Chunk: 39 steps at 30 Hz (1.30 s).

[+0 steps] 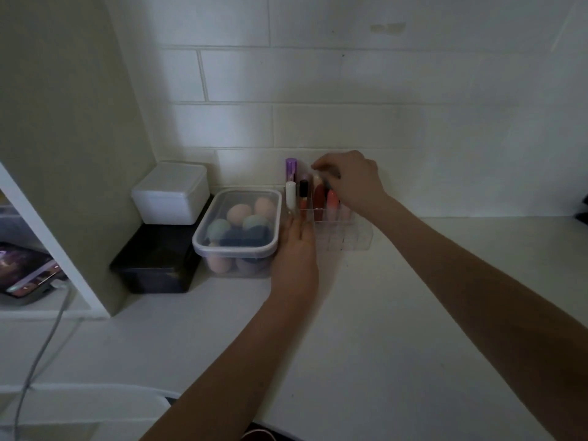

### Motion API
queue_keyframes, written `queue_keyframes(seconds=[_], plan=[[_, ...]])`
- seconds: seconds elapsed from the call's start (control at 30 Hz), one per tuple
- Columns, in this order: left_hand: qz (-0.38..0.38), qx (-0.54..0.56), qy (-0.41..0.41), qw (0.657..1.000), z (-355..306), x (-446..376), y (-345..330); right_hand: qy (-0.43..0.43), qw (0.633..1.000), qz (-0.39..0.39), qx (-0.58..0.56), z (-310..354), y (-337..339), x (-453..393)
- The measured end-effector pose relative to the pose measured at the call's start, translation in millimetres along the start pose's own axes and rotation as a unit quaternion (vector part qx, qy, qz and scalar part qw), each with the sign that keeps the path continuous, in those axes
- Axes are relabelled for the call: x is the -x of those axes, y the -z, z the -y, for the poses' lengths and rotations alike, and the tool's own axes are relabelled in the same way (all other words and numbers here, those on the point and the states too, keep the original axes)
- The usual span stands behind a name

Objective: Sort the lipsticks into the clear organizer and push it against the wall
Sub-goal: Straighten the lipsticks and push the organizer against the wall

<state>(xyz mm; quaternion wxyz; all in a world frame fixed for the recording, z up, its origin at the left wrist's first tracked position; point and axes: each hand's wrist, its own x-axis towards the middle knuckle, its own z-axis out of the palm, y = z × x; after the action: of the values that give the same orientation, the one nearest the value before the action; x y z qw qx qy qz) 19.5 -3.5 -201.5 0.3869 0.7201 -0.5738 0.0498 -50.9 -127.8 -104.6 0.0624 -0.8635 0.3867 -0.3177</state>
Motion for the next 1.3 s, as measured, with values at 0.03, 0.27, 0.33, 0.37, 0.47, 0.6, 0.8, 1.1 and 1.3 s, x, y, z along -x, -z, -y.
queue_keyframes(seconds=[0.03, 0.27, 0.33, 0.37, 0.47, 0.6, 0.8, 1.1, 1.3], plan=[[-0.008, -0.005, 0.005, 1.000, 1, -1, -2, -0.002, 1.000, 0.019, 0.010, 0, -2, -5], [-0.003, 0.021, 0.001, 1.000, 2, -3, -2, -0.024, 0.998, 0.040, -0.031, 0, 2, -22], [-0.007, 0.019, -0.010, 1.000, 2, -3, -3, -0.025, 0.997, 0.039, -0.067, -2, 2, -22], [-0.004, 0.017, -0.010, 1.000, 2, -4, -4, -0.027, 0.995, 0.037, -0.085, -3, 1, -22], [0.004, 0.017, -0.012, 1.000, 2, -2, -3, -0.028, 0.993, 0.027, -0.108, -4, -3, -19], [-0.002, 0.020, -0.015, 1.000, 1, -4, -3, -0.018, 0.994, 0.035, -0.105, -4, -2, -18], [0.005, 0.021, -0.012, 1.000, 1, -3, -2, -0.006, 0.986, -0.071, -0.153, -11, 17, -18], [0.009, 0.029, -0.007, 1.000, -2, -2, 1, 0.006, 0.996, 0.031, -0.080, -24, 15, -16], [0.010, 0.027, -0.008, 1.000, -1, -3, 1, 0.002, 0.998, 0.019, -0.064, -29, 12, -19]])
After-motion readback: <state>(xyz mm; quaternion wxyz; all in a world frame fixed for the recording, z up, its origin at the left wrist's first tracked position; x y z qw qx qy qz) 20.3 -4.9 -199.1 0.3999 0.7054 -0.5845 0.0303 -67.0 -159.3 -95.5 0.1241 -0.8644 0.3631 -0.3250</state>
